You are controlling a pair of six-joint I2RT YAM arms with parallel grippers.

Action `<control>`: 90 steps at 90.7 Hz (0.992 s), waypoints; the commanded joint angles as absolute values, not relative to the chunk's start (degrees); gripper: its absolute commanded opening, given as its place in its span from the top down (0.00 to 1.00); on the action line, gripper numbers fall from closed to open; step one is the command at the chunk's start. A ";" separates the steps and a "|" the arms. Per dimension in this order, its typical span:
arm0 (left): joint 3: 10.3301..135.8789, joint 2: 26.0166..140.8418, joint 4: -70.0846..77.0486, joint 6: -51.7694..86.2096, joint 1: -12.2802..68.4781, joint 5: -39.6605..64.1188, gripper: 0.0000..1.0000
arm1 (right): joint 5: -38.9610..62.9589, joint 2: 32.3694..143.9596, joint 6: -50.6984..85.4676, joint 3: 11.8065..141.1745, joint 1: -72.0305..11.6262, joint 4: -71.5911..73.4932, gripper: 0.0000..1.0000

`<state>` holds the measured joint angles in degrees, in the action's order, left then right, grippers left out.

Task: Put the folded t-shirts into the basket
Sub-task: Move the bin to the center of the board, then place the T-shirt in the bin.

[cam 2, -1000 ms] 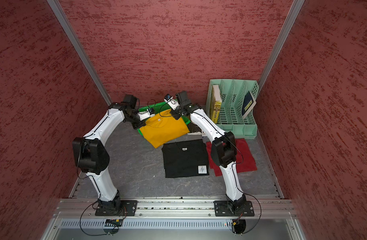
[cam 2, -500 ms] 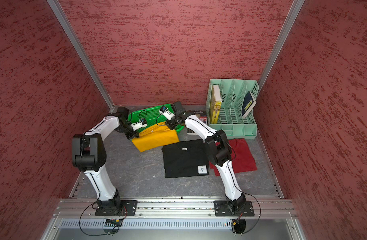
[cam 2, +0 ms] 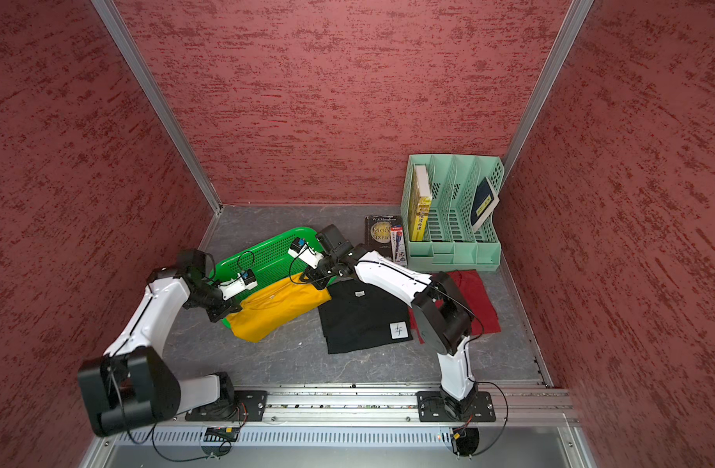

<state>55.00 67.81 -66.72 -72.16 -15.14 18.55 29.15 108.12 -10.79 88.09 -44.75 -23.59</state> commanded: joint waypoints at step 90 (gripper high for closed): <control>69.58 75.76 -71.14 -75.97 -16.75 16.43 1.00 | 20.24 124.50 -12.31 126.49 -43.29 -49.03 1.00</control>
<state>70.98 72.66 -78.70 -72.66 -15.62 20.88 21.65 121.62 -12.25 122.61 -44.14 -48.03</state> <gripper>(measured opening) 0.083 0.089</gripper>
